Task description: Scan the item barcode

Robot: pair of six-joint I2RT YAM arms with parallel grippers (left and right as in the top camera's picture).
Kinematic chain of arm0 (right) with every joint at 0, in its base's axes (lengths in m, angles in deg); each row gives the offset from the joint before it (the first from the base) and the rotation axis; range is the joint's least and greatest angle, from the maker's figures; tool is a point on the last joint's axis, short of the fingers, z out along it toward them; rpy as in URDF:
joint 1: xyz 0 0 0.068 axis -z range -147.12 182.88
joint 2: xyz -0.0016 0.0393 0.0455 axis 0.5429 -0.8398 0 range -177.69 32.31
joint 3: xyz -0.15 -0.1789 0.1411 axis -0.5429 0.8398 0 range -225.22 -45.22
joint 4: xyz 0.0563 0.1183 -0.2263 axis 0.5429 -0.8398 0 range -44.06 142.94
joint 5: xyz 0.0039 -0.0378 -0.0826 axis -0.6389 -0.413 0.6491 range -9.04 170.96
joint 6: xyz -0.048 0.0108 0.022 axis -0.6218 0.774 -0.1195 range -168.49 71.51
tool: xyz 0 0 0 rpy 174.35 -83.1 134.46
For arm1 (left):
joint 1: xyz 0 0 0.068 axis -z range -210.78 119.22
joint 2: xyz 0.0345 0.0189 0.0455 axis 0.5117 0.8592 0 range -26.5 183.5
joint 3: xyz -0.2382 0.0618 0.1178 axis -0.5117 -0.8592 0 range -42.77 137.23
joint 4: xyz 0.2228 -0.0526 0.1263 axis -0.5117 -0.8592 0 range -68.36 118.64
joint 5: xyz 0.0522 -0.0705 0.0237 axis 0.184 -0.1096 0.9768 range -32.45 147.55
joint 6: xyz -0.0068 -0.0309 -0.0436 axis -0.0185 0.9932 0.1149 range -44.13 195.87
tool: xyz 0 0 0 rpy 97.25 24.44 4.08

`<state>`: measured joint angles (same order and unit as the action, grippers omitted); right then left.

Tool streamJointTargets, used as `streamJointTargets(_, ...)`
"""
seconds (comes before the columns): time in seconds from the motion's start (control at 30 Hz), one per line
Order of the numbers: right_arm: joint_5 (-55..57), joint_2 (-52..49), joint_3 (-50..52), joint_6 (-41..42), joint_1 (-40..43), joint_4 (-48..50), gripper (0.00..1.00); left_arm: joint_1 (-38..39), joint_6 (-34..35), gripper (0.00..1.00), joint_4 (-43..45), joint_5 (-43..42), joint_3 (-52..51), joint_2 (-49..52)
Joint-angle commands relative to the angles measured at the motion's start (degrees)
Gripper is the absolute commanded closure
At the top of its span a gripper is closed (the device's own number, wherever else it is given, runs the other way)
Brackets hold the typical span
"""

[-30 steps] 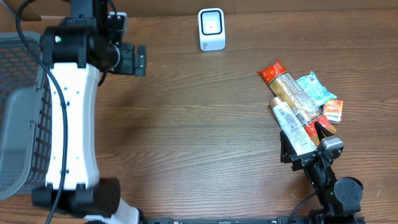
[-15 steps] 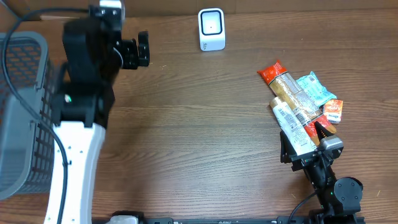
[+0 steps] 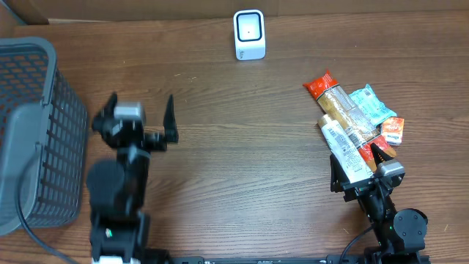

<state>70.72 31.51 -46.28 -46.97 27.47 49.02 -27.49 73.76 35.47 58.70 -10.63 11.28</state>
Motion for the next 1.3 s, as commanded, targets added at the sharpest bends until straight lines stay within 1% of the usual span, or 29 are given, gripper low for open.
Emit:
streamJointTargets(0.0,0.33,0.63,0.61,0.22,-0.48,0.33,0.0,-0.15,-0.94,0.0,3.26,0.35,-8.48,-8.02)
streamJointTargets(0.2,0.33,0.63,0.61,0.22,-0.48,0.33,0.0,-0.15,-0.94,0.0,4.81,0.35,-19.85,-20.98)
streamJointTargets(0.37,0.33,0.63,0.61,0.22,-0.48,0.33,0.0,-0.15,-0.9,0.0,5.22,0.31,-25.7,-27.74)
streamJointTargets(0.53,0.33,0.63,0.61,0.22,-0.48,0.33,0.0,-0.15,-0.92,0.0,4.94,0.33,-29.77,-32.44)
streamJointTargets(0.63,0.33,0.63,0.61,0.22,-0.48,0.33,0.0,-0.15,-0.9,0.0,4.79,0.33,-31.87,-34.56)
streamJointTargets(0.83,0.33,0.63,0.61,0.22,-0.48,0.33,0.0,-0.15,-0.92,0.01,-2.6,0.33,-31.87,-37.66)
streamJointTargets(0.93,0.33,0.63,0.61,0.22,-0.48,0.33,0.0,-0.15,-0.9,0.0,-6.93,0.31,-31.87,-37.64)
streamJointTargets(1.07,0.33,0.63,0.61,0.22,-0.48,0.33,0.0,-0.15,-0.92,0.0,-7.76,0.35,-31.87,-37.64)
streamJointTargets(1.17,0.33,0.63,0.61,0.22,-0.48,0.33,0.0,-0.15,-0.92,0.0,-11.19,0.33,-31.87,-37.62)
streamJointTargets(1.27,0.33,0.63,0.61,0.22,-0.48,0.33,0.0,-0.15,-0.92,0.0,-11.15,0.33,-31.87,-37.46)
